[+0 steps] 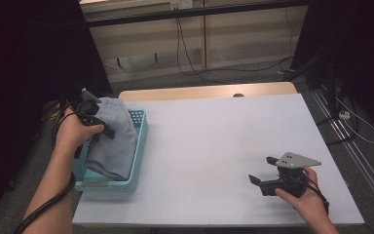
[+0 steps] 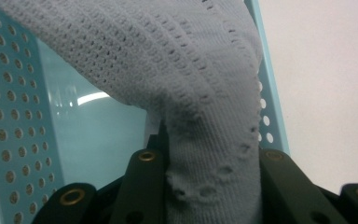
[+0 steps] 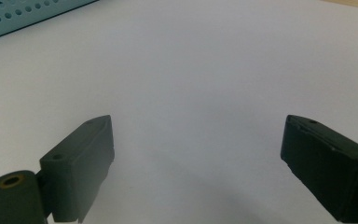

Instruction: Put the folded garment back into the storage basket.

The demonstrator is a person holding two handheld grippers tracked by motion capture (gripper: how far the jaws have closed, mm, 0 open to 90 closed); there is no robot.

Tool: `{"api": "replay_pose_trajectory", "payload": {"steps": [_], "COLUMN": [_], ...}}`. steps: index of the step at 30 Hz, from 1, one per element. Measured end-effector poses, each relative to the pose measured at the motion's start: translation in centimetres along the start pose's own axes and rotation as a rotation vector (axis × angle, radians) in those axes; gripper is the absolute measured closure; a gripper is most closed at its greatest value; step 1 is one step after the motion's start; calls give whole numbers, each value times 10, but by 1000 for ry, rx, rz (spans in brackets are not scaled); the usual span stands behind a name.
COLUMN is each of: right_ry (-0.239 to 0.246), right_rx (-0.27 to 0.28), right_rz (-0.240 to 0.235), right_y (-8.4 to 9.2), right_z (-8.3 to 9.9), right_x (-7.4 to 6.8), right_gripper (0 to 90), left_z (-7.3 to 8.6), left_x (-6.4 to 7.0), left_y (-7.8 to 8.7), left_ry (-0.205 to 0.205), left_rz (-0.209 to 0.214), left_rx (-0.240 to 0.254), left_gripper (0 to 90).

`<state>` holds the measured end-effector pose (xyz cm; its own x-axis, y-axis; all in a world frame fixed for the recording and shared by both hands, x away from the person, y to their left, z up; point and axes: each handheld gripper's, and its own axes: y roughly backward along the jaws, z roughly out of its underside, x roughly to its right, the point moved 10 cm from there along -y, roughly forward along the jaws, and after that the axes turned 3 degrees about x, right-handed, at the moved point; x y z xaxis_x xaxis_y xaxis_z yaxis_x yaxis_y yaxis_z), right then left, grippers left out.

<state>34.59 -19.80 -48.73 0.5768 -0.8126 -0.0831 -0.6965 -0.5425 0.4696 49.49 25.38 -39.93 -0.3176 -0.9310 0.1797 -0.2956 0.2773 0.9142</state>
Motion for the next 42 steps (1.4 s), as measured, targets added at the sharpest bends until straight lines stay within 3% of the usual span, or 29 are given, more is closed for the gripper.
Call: {"api": "replay_pose_trajectory", "payload": {"steps": [9,42], "right_ry": [-1,0], "right_rx": [0,0], "right_rz": [1,0], "right_y": [0,0], "right_z": [0,0], "right_x": [1,0], "right_gripper": [96,95], "left_z": [5,17], "left_x": [8,14], "left_y": [-3,-16], "left_ry": [-25,-37], "left_rz": [4,13], "left_rx": [-15,-43], "left_gripper": [726,727]}}
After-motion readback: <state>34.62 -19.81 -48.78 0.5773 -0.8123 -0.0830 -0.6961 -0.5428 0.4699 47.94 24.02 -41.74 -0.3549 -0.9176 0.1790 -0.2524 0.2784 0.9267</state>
